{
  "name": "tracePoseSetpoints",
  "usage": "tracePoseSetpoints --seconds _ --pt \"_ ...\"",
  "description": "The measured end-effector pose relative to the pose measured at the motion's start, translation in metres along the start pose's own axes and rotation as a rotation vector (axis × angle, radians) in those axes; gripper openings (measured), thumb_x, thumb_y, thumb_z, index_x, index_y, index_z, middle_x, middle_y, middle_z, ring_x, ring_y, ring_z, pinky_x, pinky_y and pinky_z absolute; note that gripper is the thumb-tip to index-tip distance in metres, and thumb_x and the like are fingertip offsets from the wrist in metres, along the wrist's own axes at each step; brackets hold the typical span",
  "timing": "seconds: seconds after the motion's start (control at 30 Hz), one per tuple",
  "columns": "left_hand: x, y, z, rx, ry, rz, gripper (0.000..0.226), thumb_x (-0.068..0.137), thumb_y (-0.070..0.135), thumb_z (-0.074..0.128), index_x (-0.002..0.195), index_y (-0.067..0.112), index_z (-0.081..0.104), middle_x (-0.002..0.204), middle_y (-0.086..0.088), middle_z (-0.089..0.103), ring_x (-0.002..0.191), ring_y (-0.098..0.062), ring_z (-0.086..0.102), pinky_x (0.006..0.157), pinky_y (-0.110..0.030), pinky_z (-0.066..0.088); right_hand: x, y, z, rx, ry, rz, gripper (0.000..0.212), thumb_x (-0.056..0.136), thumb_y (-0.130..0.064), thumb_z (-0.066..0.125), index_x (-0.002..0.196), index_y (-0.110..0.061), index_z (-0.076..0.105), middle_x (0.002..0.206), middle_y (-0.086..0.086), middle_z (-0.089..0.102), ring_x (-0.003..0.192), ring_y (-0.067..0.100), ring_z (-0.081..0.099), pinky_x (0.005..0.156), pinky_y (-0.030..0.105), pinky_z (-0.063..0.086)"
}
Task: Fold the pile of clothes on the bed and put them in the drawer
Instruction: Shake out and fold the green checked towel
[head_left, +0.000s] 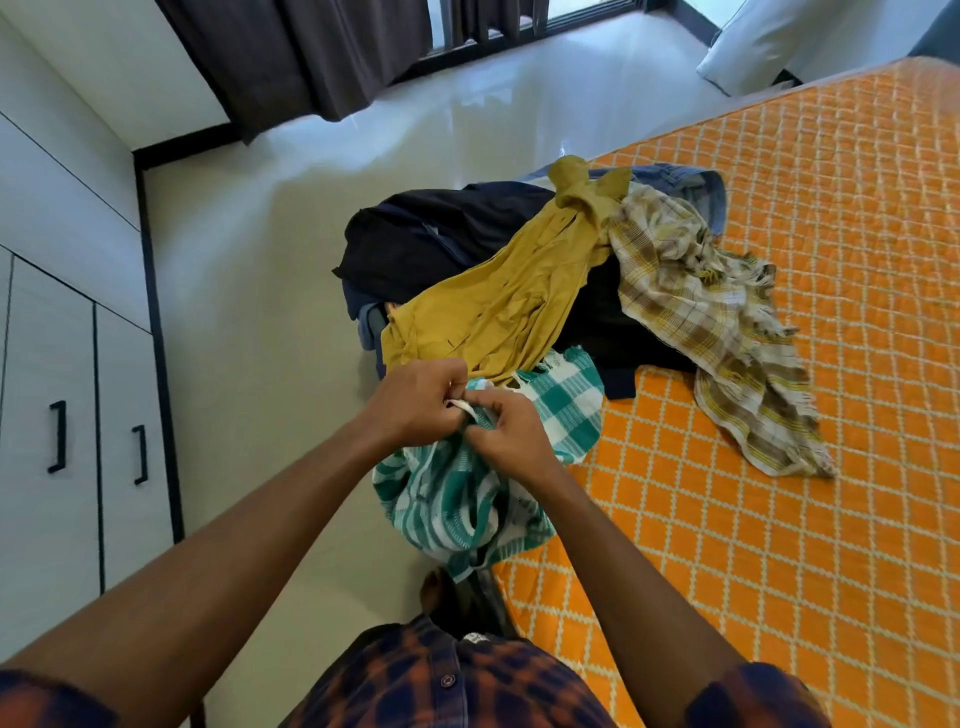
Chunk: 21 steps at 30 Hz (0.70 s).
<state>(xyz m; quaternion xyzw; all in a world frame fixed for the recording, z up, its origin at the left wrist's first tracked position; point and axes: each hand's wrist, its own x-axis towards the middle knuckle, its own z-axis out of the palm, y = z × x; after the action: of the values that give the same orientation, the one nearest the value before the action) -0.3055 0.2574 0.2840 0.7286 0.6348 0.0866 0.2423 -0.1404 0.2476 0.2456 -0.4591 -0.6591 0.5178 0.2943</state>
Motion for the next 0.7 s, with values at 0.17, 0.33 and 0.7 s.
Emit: tracePoseSetpoints --seconds 0.17,0.33,0.7 --pt "-0.002 -0.016 -0.002 0.178 0.087 -0.088 0.018 0.068 0.017 0.066 0.079 0.023 0.052 0.071 0.005 0.056 0.068 -0.023 0.052 0.052 -0.03 0.033 0.004 0.004 0.002 0.128 0.066 0.072 0.024 0.071 -0.014 0.051 0.061 0.008 0.055 0.06 0.028 0.05 0.055 0.032 0.042 0.063 0.051 0.042" --pt "-0.01 -0.049 -0.008 -0.243 0.397 -0.8 0.017 0.086 0.03 0.063 0.099 0.019 0.06 0.086 -0.003 0.063 0.073 -0.026 0.056 0.063 -0.034 0.044 0.0 0.0 -0.006 0.215 0.09 0.087 0.02 0.066 -0.008 0.053 0.059 0.01 0.058 0.061 0.034 0.046 0.055 0.029 0.036 0.052 0.043 0.03" --pt "-0.022 -0.012 0.02 -1.428 -0.042 -0.947 0.07 0.088 0.079 0.039 0.088 0.014 0.065 0.07 -0.006 0.065 0.052 -0.018 0.059 0.049 -0.022 0.041 -0.008 -0.01 0.013 -0.186 -0.109 -0.068 0.023 0.088 -0.017 0.062 0.093 -0.025 0.082 0.066 -0.018 0.062 0.063 0.006 0.054 0.06 0.027 0.039"
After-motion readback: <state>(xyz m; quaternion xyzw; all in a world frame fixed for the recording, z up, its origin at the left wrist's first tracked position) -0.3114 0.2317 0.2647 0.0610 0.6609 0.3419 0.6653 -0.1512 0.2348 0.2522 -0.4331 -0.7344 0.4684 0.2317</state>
